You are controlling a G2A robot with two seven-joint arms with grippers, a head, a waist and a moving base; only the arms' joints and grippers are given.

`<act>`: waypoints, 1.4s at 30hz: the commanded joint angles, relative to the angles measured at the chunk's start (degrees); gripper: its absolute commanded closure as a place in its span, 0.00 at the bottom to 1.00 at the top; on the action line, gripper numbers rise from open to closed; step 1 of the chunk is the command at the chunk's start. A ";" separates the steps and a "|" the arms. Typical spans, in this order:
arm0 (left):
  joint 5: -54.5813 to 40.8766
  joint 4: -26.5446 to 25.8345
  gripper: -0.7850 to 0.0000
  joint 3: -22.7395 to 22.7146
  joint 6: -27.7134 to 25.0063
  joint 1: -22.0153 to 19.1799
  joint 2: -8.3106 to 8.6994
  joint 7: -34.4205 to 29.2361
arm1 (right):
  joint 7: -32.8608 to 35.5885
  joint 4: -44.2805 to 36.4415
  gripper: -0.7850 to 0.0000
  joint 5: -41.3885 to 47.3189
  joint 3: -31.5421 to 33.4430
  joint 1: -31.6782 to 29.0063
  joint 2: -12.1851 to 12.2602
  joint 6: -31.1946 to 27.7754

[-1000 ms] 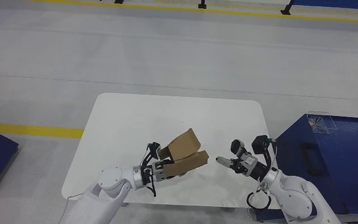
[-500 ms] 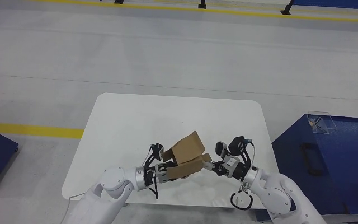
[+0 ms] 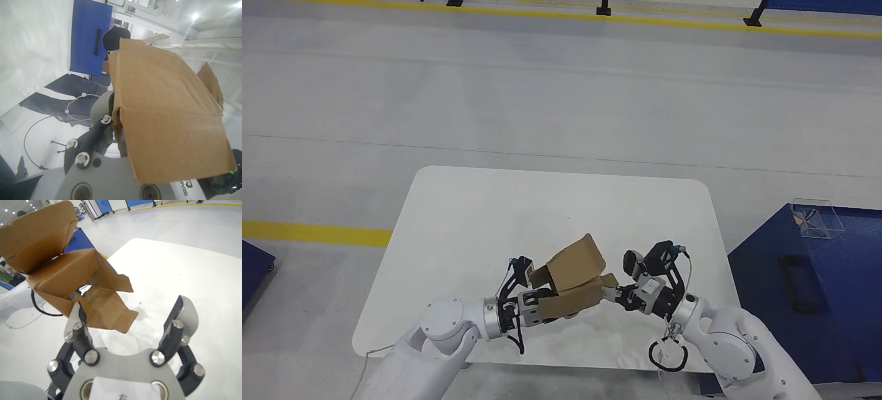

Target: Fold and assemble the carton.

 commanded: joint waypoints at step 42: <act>-0.35 -0.66 1.00 0.03 0.95 0.63 -0.47 0.42 | -3.49 -3.74 0.00 -28.04 -5.34 3.15 -2.39 17.35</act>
